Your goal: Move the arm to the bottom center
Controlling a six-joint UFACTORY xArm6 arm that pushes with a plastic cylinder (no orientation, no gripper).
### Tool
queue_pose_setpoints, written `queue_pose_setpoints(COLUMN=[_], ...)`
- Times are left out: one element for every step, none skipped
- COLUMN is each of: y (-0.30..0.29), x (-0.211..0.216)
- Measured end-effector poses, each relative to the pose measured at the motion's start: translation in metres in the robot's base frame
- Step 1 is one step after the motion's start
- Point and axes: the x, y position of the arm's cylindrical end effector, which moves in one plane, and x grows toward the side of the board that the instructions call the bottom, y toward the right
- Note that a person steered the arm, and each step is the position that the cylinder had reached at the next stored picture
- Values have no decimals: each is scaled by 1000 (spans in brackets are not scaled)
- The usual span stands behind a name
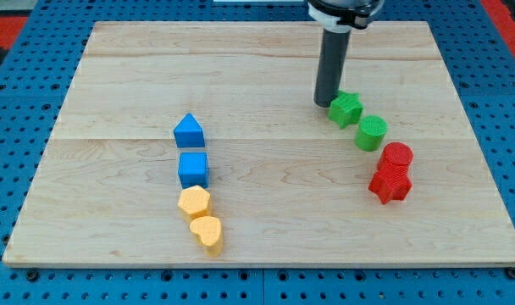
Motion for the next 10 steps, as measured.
queue_pose_setpoints(y=[21, 22, 21, 19, 4, -24, -24, -24, -32, -41], x=[27, 54, 54, 54, 66, 84, 119, 168, 188, 189])
